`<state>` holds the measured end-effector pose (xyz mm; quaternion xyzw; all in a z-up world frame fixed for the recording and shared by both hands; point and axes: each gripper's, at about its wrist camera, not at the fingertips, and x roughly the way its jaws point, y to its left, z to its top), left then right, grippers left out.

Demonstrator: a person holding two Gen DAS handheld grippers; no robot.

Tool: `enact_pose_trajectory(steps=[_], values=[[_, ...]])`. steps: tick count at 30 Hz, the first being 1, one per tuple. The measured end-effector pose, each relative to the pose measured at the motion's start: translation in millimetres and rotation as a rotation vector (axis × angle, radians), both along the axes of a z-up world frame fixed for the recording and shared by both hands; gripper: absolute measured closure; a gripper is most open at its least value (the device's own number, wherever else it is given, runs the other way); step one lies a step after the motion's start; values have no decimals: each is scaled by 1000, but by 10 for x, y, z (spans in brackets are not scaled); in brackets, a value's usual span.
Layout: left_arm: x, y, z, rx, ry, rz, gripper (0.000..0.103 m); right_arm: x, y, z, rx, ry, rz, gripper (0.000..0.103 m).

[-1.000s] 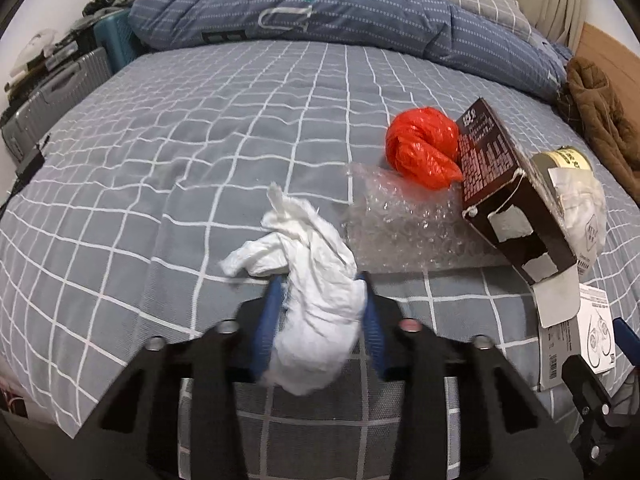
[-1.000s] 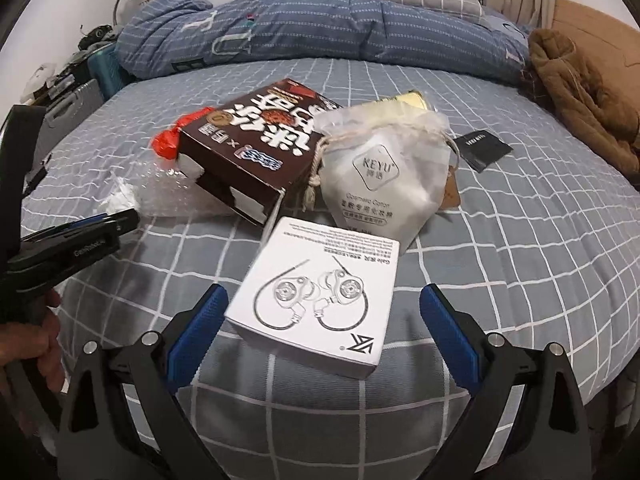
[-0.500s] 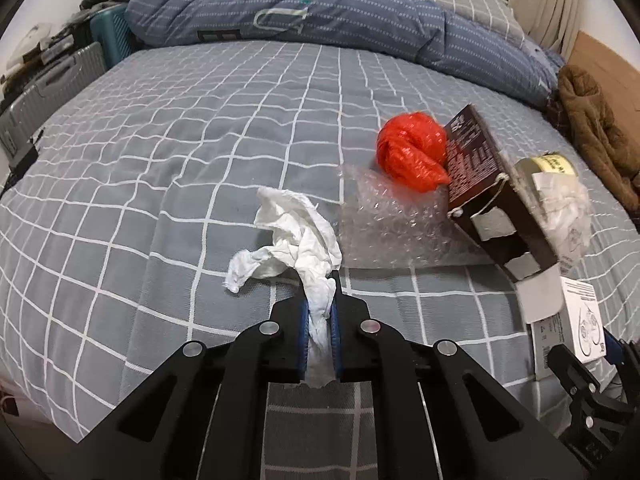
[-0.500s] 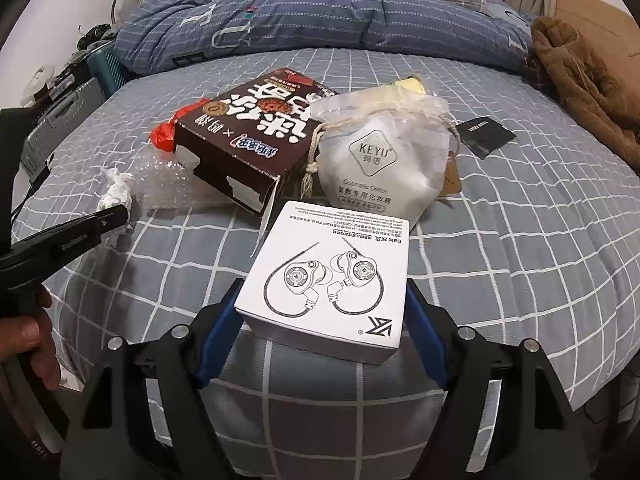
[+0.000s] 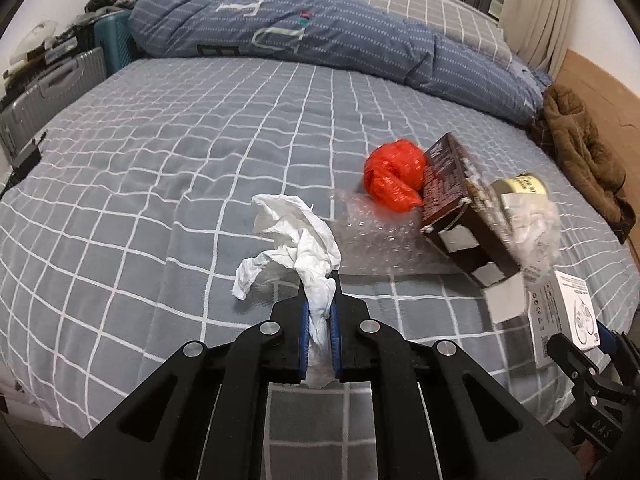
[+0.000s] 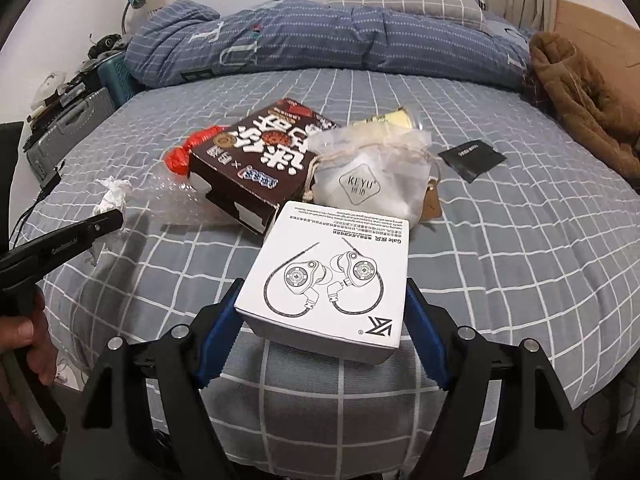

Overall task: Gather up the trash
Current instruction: 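Carry the tissue and earphone box with both tools over the trash bin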

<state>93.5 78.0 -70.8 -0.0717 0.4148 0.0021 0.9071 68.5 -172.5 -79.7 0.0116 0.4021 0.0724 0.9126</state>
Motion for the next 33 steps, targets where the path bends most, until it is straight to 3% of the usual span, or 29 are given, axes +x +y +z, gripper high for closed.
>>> enact_pose_trajectory(steps=[16, 33], values=[[-582, -376, 307, 17, -92, -53, 95, -320, -18, 278, -23, -100, 41, 30], [-1078, -670, 239, 50, -73, -84, 95, -723, -158, 344, -7, -121, 22, 30]])
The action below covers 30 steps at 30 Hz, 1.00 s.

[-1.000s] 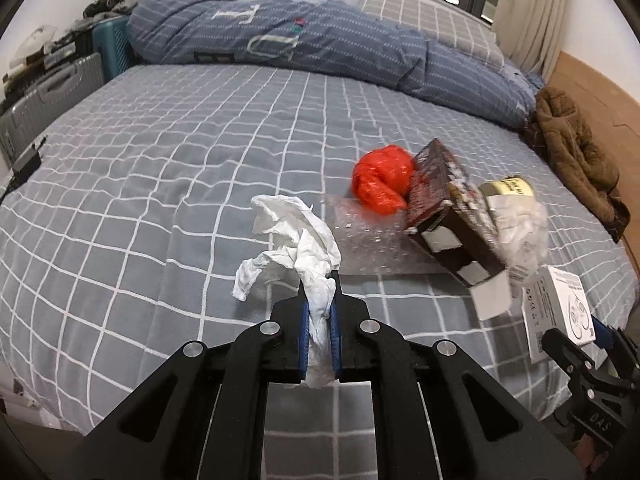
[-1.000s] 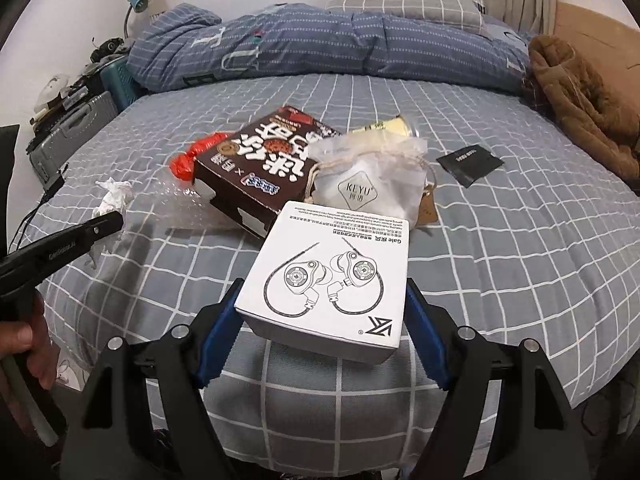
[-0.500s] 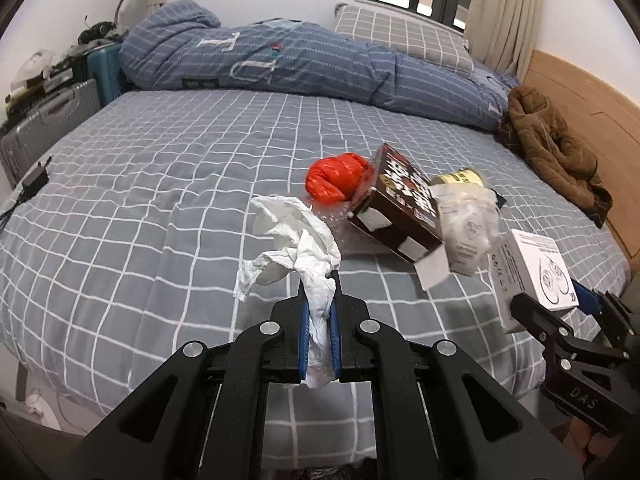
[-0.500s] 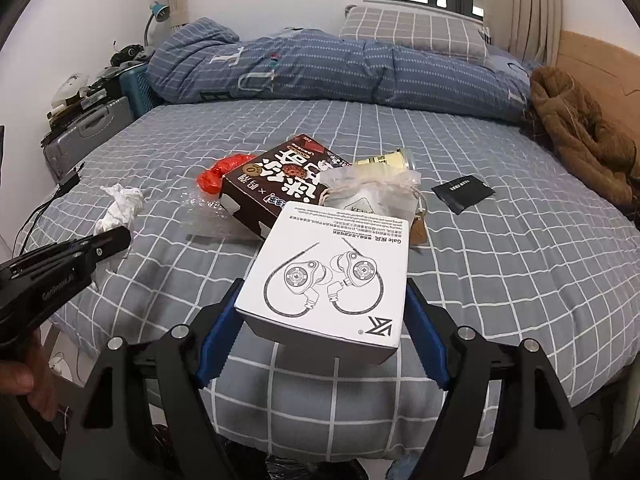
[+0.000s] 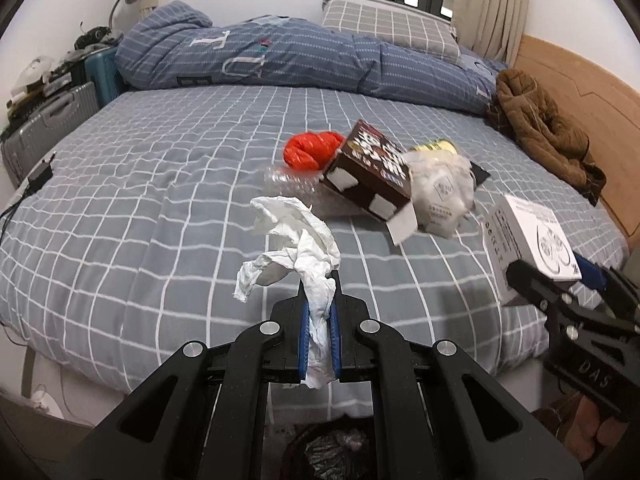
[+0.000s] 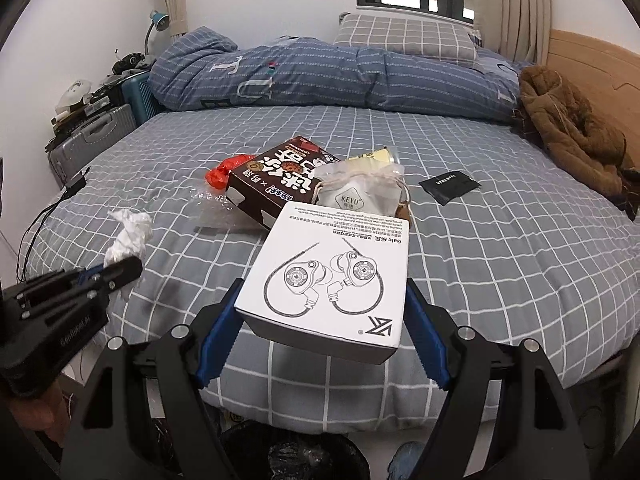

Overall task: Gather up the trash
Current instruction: 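Carry the tissue and earphone box with both tools over the trash bin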

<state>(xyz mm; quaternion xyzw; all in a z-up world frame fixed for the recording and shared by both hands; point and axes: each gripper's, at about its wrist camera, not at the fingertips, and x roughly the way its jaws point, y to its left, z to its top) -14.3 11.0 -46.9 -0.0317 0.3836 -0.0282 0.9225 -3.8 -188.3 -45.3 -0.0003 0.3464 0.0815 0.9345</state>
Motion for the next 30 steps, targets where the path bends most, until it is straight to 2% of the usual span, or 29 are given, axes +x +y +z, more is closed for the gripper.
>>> enact_pose_trajectory(steps=[14, 30], values=[[-345, -151, -78, 15, 31, -24, 95, -312, -109, -1, -7, 11, -27, 30], [-729, -162, -203, -20, 86, -31, 95, -660, -85, -189, -8, 76, -17, 30]])
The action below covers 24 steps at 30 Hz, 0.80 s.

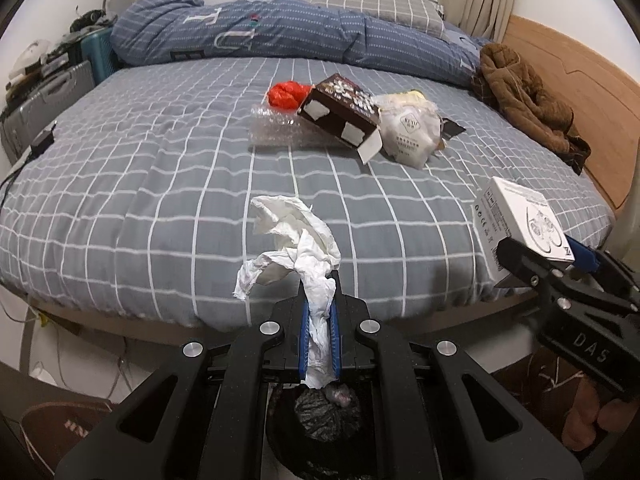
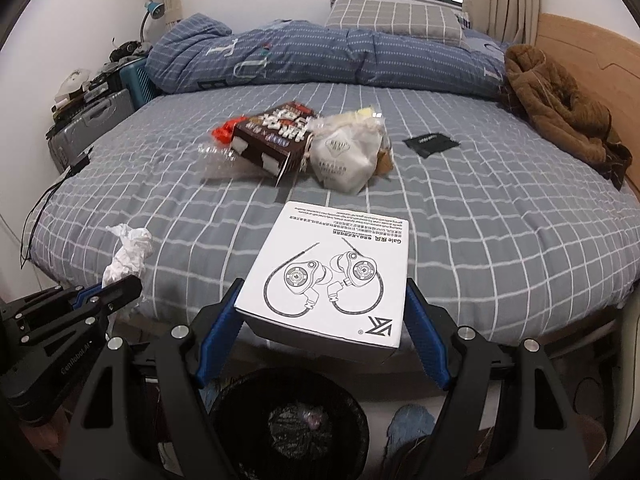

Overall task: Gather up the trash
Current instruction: 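Carry the tissue and earphone box with both tools over the trash bin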

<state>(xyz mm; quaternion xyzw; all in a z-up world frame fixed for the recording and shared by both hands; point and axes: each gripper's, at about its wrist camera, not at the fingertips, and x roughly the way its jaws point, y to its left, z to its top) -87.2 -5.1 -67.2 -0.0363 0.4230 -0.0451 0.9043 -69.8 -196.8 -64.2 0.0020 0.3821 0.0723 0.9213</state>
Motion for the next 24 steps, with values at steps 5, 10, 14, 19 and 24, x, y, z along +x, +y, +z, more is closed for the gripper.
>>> enact_pose_trajectory(steps=[5, 10, 14, 19, 24], values=[[-115, -23, -118, -2, 41, -3, 95, -113, 68, -129, -7, 36, 13, 30], [-235, -44, -251, 4, 79, -7, 95, -211, 82, -228, -12, 67, 14, 30], [-326, -57, -359, -3, 116, -10, 95, -283, 56, -321, -9, 101, 4, 30], [-445, -46, -502, -24, 168, -7, 95, -348, 33, -480, -1, 160, -2, 30], [-461, -54, -693, -25, 216, -7, 95, -349, 38, -684, -13, 217, 4, 30]])
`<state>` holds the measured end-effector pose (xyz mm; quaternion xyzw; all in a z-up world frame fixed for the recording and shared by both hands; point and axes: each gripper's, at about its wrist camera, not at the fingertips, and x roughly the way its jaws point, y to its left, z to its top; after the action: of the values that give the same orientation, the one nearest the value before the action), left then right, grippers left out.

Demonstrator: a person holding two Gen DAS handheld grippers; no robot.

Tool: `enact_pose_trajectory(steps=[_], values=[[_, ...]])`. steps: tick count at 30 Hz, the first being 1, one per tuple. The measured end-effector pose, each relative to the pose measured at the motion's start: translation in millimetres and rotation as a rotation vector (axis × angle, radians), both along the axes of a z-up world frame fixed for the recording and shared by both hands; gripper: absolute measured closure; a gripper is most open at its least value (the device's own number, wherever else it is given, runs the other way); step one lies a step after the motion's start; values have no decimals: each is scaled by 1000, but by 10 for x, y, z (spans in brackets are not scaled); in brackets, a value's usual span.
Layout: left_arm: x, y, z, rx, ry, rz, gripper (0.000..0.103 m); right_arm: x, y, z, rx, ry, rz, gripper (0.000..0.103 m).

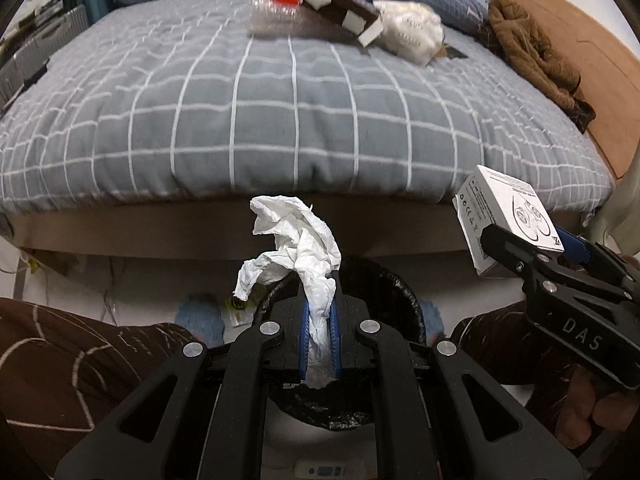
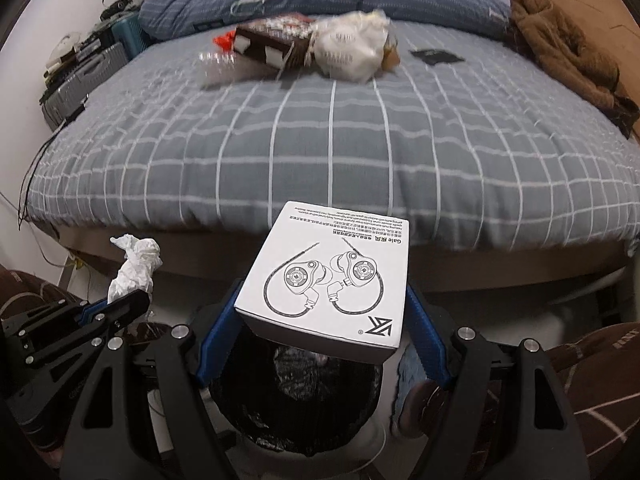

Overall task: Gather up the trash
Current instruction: 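Carry the tissue and earphone box with both tools over the trash bin, then open the right tool to drop the box while the left tool drops the tissue into the bin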

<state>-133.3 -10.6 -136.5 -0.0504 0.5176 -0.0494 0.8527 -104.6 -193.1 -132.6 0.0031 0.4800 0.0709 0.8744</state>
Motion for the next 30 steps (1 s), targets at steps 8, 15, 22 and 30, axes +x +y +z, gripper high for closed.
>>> enact_pose_trajectory(steps=[8, 15, 22, 30], values=[[99, -11, -337, 13, 76, -7, 95, 93, 22, -413, -23, 109, 4, 30], [216, 37, -624, 28, 121, -18, 95, 123, 144, -750, -58, 206, 34, 30], [188, 241, -743, 32, 155, 15, 95, 134, 311, -847, -57, 236, 64, 30], [188, 262, -804, 34, 173, 16, 95, 94, 318, -804, -97, 194, 78, 18]])
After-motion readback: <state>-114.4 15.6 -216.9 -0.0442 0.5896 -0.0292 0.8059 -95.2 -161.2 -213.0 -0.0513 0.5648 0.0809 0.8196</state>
